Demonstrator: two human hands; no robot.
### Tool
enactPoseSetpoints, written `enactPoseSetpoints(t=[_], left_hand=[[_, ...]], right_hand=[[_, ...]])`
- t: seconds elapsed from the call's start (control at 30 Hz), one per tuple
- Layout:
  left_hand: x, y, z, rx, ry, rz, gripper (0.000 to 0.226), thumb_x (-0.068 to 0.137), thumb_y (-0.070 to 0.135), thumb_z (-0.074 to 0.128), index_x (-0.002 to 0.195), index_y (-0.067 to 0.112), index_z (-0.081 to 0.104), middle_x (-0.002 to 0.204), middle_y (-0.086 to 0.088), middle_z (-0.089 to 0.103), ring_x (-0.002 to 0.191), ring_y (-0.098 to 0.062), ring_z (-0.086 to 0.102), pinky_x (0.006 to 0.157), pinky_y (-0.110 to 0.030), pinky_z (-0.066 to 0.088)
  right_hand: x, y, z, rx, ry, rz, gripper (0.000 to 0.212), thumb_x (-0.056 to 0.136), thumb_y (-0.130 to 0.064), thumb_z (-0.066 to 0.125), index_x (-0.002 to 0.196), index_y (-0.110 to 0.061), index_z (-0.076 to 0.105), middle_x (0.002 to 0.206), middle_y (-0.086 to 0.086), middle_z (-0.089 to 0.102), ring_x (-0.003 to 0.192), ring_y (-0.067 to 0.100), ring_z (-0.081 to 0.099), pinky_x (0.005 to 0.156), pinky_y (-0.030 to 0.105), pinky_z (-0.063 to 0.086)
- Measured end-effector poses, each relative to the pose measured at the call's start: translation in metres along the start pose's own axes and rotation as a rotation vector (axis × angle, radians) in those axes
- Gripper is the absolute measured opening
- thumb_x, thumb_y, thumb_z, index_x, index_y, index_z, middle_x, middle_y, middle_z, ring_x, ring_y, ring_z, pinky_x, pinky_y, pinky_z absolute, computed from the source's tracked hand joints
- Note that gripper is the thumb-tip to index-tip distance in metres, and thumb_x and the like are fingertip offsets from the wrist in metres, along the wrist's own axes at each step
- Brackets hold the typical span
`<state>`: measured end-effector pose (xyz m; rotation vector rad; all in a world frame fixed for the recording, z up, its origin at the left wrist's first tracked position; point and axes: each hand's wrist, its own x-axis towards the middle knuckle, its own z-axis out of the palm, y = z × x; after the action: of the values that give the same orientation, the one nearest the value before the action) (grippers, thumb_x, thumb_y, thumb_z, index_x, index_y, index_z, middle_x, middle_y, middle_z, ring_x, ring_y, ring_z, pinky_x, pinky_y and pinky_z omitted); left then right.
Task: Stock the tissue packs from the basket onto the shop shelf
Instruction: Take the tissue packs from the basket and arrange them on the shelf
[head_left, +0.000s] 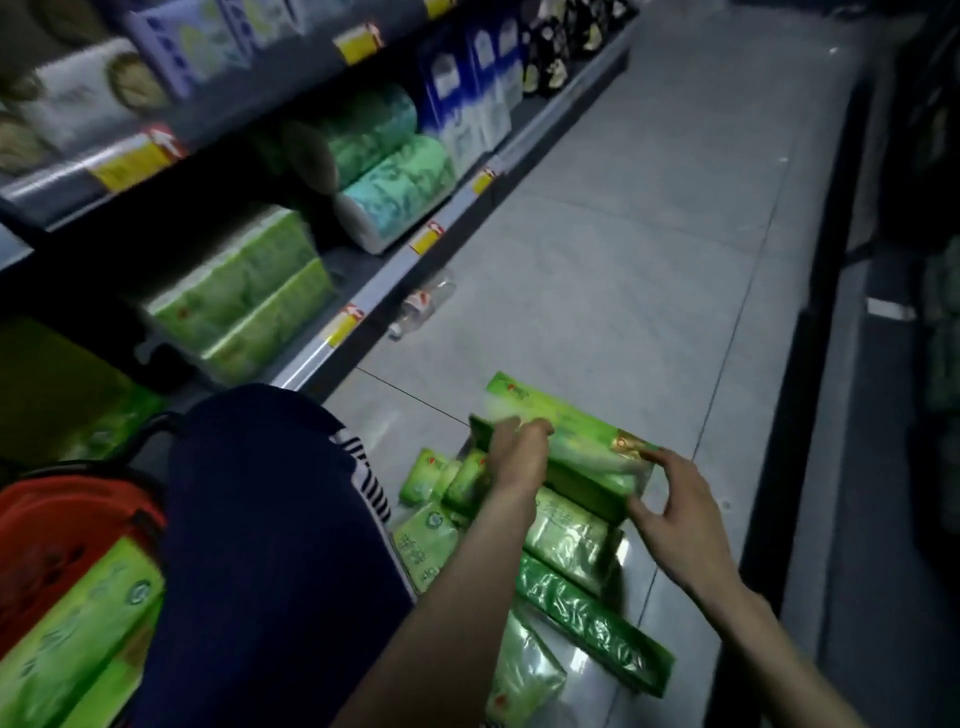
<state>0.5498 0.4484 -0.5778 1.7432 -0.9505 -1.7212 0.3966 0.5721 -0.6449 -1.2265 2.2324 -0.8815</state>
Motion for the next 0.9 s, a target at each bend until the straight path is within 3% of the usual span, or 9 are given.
enactPoseSetpoints(t=[0.07, 0.13, 0.2, 0.33, 0.47, 0.57, 0.63, 0.9], left_hand=[[0.006, -0.032, 0.002, -0.153, -0.014, -0.202, 0.025, 0.087, 0.026, 0.070, 0.108, 0.016, 0.062, 0.120, -0.013, 0.059, 0.103, -0.033, 0.058, 0.090, -0.045, 0.056], [0.011, -0.053, 0.002, -0.249, -0.058, -0.326, 0.043, 0.092, 0.027, 0.069, 0.131, 0.017, 0.054, 0.140, -0.013, 0.048, 0.114, -0.035, 0.057, 0.090, -0.046, 0.056], [0.015, -0.061, 0.003, -0.305, -0.119, -0.365, 0.054, 0.095, 0.029, 0.066, 0.144, 0.019, 0.046, 0.157, -0.013, 0.037, 0.124, -0.036, 0.054, 0.096, -0.048, 0.054], [0.019, -0.055, 0.005, -0.464, -0.211, -0.379, 0.043, 0.097, 0.032, 0.061, 0.138, 0.030, 0.045, 0.160, -0.010, 0.041, 0.133, -0.036, 0.052, 0.112, -0.059, 0.043], [0.026, -0.055, 0.004, -0.553, -0.250, -0.377, 0.052, 0.096, 0.039, 0.061, 0.146, 0.033, 0.046, 0.161, -0.006, 0.041, 0.139, -0.038, 0.050, 0.103, -0.058, 0.047], [0.027, -0.057, 0.000, -0.522, -0.262, -0.383, 0.062, 0.094, 0.043, 0.061, 0.153, 0.035, 0.043, 0.161, -0.004, 0.043, 0.142, -0.038, 0.045, 0.111, -0.060, 0.039], [0.026, -0.058, -0.002, -0.509, -0.264, -0.369, 0.064, 0.093, 0.040, 0.063, 0.154, 0.033, 0.042, 0.160, -0.005, 0.044, 0.146, -0.034, 0.041, 0.114, -0.059, 0.035], [0.024, -0.050, -0.010, -0.568, -0.302, -0.322, 0.059, 0.095, 0.036, 0.062, 0.152, 0.029, 0.046, 0.155, -0.012, 0.048, 0.139, -0.036, 0.050, 0.113, -0.058, 0.041]], right_hand=[[-0.002, 0.012, 0.007, -0.033, -0.025, -0.001, 0.078, 0.083, -0.024, 0.084, 0.152, -0.021, 0.047, 0.162, 0.010, 0.043, 0.151, 0.030, 0.039, 0.121, 0.037, 0.030], [0.003, 0.011, 0.009, -0.055, -0.042, -0.008, 0.098, 0.079, -0.031, 0.090, 0.160, -0.030, 0.035, 0.172, 0.005, 0.026, 0.157, 0.027, 0.028, 0.125, 0.041, 0.028], [0.016, 0.005, 0.010, -0.143, -0.032, -0.059, 0.110, 0.075, -0.041, 0.092, 0.164, -0.033, 0.028, 0.175, 0.003, 0.018, 0.159, 0.026, 0.023, 0.126, 0.046, 0.029], [0.051, -0.011, 0.016, -0.347, -0.115, -0.157, 0.131, 0.069, -0.064, 0.088, 0.169, -0.026, 0.013, 0.178, 0.005, 0.007, 0.164, 0.026, 0.006, 0.132, 0.047, 0.016], [0.076, -0.019, 0.037, -0.545, -0.258, -0.123, 0.146, 0.062, -0.086, 0.075, 0.168, -0.033, -0.010, 0.178, 0.005, -0.007, 0.164, 0.029, -0.006, 0.132, 0.052, 0.004], [0.077, -0.016, 0.052, -0.645, -0.316, -0.083, 0.151, 0.057, -0.091, 0.073, 0.167, -0.033, -0.011, 0.173, 0.012, 0.017, 0.156, 0.039, 0.024, 0.122, 0.061, 0.020], [0.078, -0.014, 0.058, -0.711, -0.295, -0.102, 0.147, 0.060, -0.085, 0.077, 0.167, -0.031, -0.008, 0.156, 0.014, 0.038, 0.138, 0.039, 0.043, 0.110, 0.057, 0.035], [0.081, -0.010, 0.055, -0.626, -0.216, -0.087, 0.118, 0.066, -0.066, 0.074, 0.164, -0.036, 0.016, 0.133, 0.010, 0.052, 0.124, 0.033, 0.050, 0.101, 0.050, 0.041]])
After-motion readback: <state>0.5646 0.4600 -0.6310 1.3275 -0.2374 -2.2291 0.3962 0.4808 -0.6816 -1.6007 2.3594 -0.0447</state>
